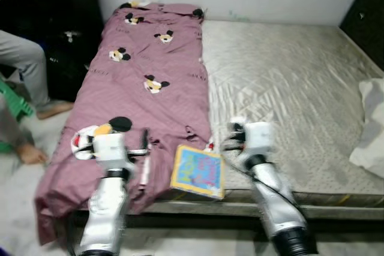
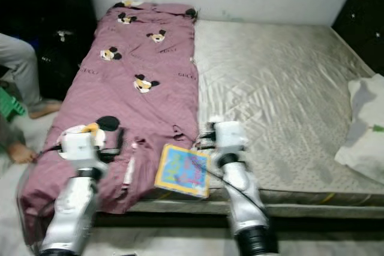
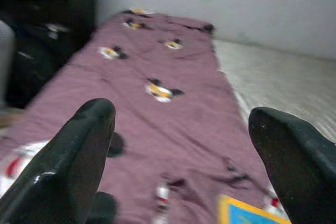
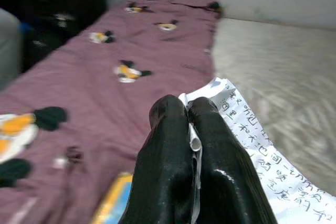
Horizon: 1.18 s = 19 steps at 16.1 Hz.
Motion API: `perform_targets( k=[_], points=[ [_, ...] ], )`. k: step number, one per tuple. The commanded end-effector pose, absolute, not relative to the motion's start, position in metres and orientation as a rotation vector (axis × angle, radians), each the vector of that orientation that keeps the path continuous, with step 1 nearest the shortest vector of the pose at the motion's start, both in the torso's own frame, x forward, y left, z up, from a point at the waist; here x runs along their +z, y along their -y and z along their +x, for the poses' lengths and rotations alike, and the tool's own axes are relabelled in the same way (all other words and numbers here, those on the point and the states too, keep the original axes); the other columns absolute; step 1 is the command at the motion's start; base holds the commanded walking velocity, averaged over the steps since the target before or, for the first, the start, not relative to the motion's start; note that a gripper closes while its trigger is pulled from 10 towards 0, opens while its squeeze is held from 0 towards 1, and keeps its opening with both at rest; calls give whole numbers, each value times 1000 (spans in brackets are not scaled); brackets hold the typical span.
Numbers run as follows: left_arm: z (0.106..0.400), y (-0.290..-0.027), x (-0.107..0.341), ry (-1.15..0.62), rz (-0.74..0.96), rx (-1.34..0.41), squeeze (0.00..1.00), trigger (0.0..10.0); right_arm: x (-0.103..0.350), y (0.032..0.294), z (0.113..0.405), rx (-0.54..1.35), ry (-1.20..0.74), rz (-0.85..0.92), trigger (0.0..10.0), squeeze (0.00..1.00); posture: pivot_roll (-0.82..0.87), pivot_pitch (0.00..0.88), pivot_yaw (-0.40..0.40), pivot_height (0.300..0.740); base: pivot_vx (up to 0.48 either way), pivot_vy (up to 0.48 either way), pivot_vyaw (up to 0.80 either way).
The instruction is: Clean up the room
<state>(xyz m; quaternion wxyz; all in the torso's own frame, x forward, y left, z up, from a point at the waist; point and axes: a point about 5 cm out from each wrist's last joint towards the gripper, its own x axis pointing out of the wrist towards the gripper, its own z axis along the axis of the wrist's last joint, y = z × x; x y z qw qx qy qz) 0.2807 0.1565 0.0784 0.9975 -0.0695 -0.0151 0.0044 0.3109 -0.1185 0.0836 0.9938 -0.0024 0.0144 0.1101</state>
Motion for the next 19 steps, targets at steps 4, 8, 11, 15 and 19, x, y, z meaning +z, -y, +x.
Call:
perform_targets(
  k=[4, 8, 11, 15, 19],
  points=[
    [280, -149, 79, 35, -144, 1, 0, 10000, 82, 129, 311, 205, -39, -17, 10000, 0, 17, 70, -1, 740, 0, 318, 0],
    [279, -150, 78, 32, -149, -1, 0, 10000, 81, 128, 310, 210, -41, -13, 10000, 0, 18, 77, 2, 740, 0, 0, 0],
    [279, -149, 78, 31, -150, -2, 0, 10000, 80, 128, 309, 215, -46, -14, 10000, 0, 19, 78, 1, 740, 0, 0, 0],
    [279, -149, 78, 27, -153, -5, 0, 10000, 80, 127, 310, 215, -47, -17, 10000, 0, 19, 81, -1, 740, 0, 229, 0],
    [280, -149, 77, 23, -154, -5, 0, 10000, 80, 127, 310, 222, -49, -22, 10000, 0, 20, 80, -2, 740, 0, 367, 0]
  ],
)
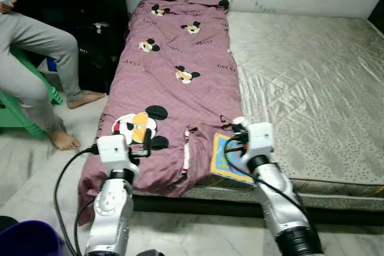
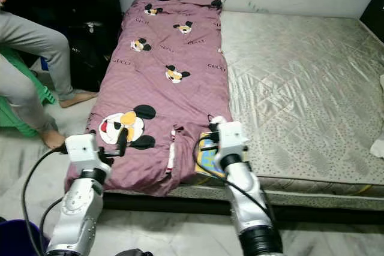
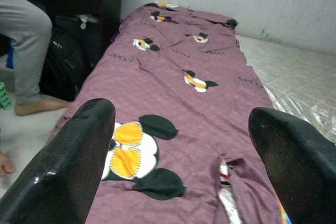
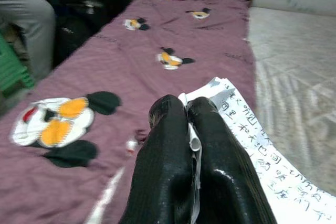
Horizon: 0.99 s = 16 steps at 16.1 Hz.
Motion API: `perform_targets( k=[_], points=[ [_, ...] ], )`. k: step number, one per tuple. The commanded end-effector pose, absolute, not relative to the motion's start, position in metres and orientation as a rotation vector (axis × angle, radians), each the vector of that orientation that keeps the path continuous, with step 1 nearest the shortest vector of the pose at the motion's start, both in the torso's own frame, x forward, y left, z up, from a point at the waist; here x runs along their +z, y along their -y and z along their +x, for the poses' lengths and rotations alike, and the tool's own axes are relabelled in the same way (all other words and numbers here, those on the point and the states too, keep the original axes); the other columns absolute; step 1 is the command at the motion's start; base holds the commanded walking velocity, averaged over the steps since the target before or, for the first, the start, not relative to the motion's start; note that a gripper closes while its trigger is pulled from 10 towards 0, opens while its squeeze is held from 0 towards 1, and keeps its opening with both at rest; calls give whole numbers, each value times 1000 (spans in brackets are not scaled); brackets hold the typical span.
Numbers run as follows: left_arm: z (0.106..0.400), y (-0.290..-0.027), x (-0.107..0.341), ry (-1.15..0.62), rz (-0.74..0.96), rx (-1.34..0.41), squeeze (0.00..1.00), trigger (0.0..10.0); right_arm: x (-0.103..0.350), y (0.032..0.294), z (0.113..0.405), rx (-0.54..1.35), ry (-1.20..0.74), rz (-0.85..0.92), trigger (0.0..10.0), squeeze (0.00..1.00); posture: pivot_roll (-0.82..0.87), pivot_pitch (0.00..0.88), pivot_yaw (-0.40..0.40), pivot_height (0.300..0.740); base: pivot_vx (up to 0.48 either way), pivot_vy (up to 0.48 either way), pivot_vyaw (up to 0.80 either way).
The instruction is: Clean up the room
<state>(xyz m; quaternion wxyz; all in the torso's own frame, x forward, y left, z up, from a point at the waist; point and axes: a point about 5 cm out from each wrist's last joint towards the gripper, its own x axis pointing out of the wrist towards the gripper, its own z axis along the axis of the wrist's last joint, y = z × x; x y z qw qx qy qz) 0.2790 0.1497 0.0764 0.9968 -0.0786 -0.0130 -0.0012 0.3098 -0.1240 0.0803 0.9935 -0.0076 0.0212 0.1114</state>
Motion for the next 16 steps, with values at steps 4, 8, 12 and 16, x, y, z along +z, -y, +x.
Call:
perform_targets(
  k=[4, 8, 12, 16],
  points=[
    [281, -148, 77, 25, -152, -10, 0, 10000, 80, 127, 311, 222, -49, -25, 10000, 0, 19, 73, -2, 740, 0, 412, 0],
    [282, -148, 78, 26, -149, -11, 0, 10000, 78, 123, 310, 246, -57, -34, 10000, 0, 23, 69, -3, 740, 0, 446, 0],
    [283, -149, 79, 30, -146, -6, 0, 10000, 78, 122, 312, 247, -57, -34, 10000, 0, 22, 72, -4, 740, 0, 432, 0],
    [283, -149, 79, 31, -149, 1, 0, 10000, 79, 122, 312, 251, -55, -42, 10000, 0, 13, 85, -8, 740, 0, 279, 0]
  ],
)
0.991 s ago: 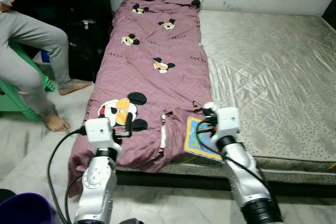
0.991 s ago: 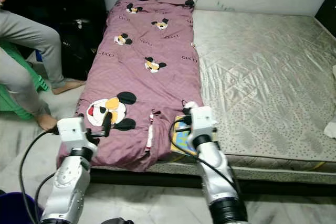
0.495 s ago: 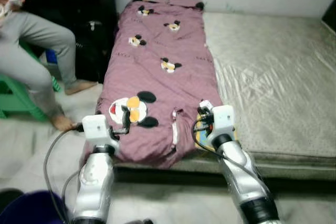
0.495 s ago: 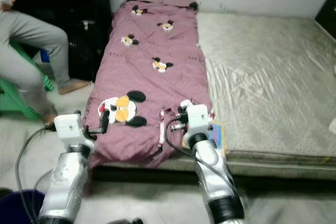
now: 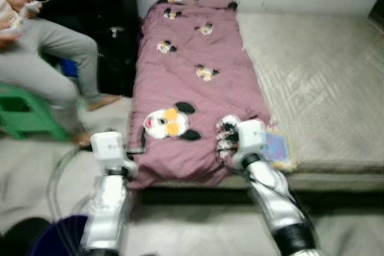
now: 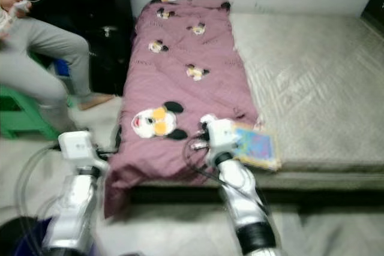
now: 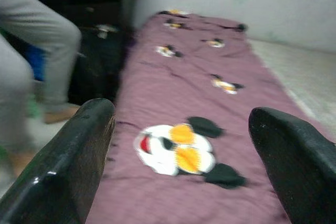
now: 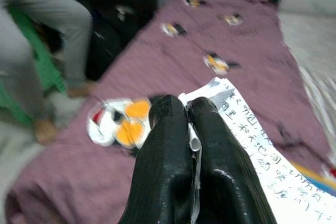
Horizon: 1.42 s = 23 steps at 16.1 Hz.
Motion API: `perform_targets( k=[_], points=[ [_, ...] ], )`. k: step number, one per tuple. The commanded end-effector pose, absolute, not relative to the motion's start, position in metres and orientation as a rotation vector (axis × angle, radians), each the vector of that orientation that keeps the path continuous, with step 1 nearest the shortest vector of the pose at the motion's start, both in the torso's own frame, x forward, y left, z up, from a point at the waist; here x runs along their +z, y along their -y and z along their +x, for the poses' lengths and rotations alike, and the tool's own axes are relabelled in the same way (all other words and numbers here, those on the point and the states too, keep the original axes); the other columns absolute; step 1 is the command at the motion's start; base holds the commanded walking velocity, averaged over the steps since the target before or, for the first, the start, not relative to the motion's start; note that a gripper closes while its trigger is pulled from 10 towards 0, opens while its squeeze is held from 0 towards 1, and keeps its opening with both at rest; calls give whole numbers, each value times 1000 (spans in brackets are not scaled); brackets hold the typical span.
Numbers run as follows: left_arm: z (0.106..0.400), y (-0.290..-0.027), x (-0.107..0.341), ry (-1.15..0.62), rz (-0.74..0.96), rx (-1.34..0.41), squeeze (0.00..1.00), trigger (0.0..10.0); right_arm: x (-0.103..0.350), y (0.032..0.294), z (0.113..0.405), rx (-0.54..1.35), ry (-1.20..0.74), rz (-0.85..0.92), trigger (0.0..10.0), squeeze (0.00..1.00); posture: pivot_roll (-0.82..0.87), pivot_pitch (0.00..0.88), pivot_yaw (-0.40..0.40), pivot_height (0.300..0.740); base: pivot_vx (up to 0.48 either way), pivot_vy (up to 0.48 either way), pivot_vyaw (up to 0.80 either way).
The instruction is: Clean up the room
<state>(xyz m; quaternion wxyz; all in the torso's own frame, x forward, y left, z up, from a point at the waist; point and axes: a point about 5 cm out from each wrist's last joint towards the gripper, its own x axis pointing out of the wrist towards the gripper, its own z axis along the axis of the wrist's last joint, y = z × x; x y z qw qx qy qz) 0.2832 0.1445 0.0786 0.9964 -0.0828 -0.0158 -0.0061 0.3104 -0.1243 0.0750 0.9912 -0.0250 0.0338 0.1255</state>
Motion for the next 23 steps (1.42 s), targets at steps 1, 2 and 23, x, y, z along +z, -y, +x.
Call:
perform_targets(
  k=[1, 2, 23],
  points=[
    [283, -149, 79, 33, -148, 1, 0, 10000, 78, 122, 312, 259, -55, -59, 10000, 0, 13, 85, -8, 740, 0, 0, 0],
    [283, -149, 80, 37, -142, -1, 0, 10000, 76, 122, 311, 260, -70, -73, 10000, 0, 10, 89, -9, 740, 0, 0, 0],
    [281, -147, 79, 33, -138, -7, 0, 10000, 72, 116, 308, 294, -89, -72, 10000, 0, 16, 93, -12, 740, 0, 0, 509]
  ],
)
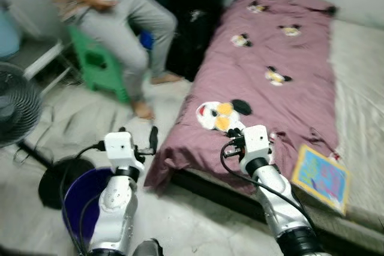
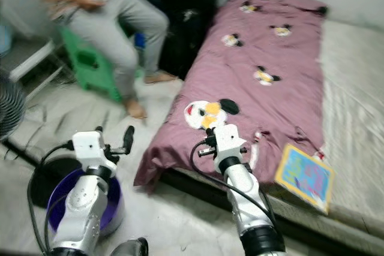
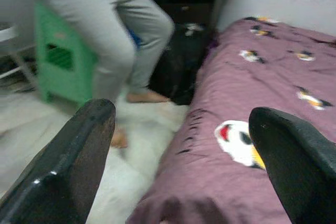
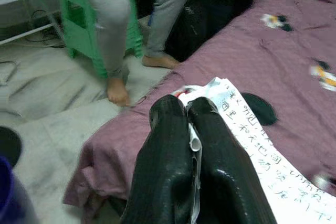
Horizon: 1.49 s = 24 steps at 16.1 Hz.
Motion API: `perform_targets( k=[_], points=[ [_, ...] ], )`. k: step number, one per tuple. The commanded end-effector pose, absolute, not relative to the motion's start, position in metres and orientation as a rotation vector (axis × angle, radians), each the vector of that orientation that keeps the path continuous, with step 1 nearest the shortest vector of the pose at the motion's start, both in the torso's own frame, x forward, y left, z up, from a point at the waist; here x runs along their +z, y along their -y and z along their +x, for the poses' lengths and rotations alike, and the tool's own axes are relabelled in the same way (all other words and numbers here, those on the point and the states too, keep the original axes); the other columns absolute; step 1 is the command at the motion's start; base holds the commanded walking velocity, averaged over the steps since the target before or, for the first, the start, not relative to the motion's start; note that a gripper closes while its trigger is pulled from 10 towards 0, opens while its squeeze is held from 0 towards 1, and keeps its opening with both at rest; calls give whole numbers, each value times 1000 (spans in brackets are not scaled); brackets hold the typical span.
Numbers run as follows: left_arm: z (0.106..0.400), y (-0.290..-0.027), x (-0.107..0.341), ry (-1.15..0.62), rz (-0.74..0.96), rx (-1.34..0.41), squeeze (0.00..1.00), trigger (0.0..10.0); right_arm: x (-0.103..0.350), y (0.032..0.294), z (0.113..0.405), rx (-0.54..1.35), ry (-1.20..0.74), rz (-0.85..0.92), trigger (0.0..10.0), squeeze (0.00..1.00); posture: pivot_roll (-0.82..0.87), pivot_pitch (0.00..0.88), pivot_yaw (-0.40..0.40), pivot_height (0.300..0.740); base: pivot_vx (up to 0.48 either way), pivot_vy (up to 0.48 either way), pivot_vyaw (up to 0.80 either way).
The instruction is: Clean up the room
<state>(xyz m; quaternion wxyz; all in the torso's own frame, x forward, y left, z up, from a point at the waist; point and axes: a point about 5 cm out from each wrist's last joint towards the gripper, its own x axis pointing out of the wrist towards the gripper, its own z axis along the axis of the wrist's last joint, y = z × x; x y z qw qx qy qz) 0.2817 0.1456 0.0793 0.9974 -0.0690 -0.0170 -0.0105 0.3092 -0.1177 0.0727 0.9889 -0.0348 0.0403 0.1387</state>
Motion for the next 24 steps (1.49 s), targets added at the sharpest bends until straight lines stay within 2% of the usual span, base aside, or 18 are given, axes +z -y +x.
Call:
perform_targets(
  k=[1, 3, 13, 24],
  points=[
    [281, -147, 80, 36, -136, -6, 0, 10000, 72, 116, 309, 296, -88, -70, 10000, 0, 16, 93, -12, 740, 0, 0, 800],
    [280, -148, 83, 53, -119, -5, 0, 10000, 73, 116, 309, 297, -79, -64, 10000, 0, 18, 91, -12, 740, 0, 0, 800],
    [276, -160, 86, 84, -45, 62, 0, 10000, 78, 104, 310, 344, -29, -33, 10000, 0, 49, 65, -1, 740, 0, 0, 0],
    [278, -153, 85, 60, -74, 15, 0, 10000, 77, 106, 310, 335, -29, -29, 10000, 0, 37, 90, -5, 740, 0, 0, 714]
  ],
)
